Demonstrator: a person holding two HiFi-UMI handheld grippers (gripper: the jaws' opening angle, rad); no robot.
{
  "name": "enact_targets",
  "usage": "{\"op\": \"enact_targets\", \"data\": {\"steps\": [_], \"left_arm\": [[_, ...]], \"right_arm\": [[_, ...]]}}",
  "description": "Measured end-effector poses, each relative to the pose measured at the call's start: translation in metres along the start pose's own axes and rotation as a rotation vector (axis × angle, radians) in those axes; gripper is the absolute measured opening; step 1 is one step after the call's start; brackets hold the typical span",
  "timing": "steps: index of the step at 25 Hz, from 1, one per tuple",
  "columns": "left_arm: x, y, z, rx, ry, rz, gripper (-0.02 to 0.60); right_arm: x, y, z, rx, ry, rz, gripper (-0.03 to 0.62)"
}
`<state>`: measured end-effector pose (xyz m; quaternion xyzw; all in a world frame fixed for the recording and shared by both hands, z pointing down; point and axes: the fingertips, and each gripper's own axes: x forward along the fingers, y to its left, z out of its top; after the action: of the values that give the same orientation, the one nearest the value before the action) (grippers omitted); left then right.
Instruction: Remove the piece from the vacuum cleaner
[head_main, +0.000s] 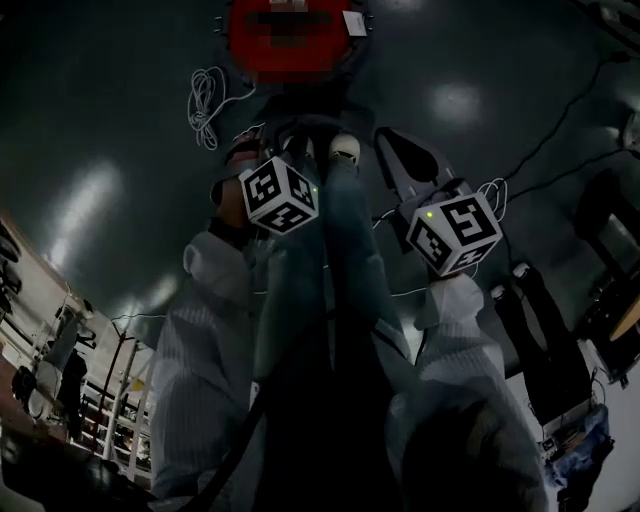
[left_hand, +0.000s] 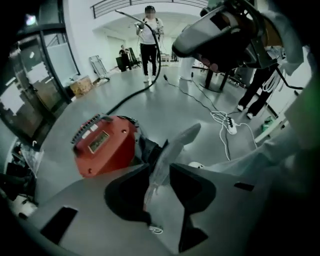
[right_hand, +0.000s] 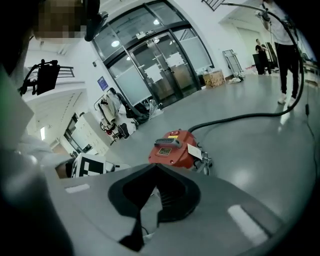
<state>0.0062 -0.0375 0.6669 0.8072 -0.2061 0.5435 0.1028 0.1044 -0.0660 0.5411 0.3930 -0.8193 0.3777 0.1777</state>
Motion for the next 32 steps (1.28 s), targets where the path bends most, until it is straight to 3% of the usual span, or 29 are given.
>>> {"op": "enact_targets", "data": {"steps": [4,13,18,23,26,30,32], "left_arm": [[0.034,0.0,-0.013,0.02,0.003,-0.056,0.175],[0.074,-0.003,-0.019,0.148,0.064,-0.077,0.186],[0.078,0.0,-0.021,0.2,0.077,-0.03,0.065],[0.075,-0.014,-0.025,0.243,0.094,-0.096,0.029],[0.073,-0.022,-0.027,0.214,0.108,-0.126,0.029],[0.072,-0.025,-0.026,0.116,0.137,-0.147,0.029],[0.072,-0.028,-0.025,0.116,0.15,-0.162,0.031]], "right_arm": [[0.017,-0.006,-0.016,0.05,-0.007,-0.009,0.002],[0.031,-0.008,-0.027,0.086,-0.001,0.009,0.002],[0.03,-0.016,-0.035,0.09,0.011,0.001,0.002],[0.029,-0.018,-0.037,0.103,0.008,-0.008,0.002],[0.03,-0.017,-0.037,0.108,0.006,-0.005,0.002],[0.028,-0.016,-0.037,0.116,0.002,-0.004,0.002],[0.027,-0.017,-0.037,0.12,-0.001,-0.006,0.002]]}}
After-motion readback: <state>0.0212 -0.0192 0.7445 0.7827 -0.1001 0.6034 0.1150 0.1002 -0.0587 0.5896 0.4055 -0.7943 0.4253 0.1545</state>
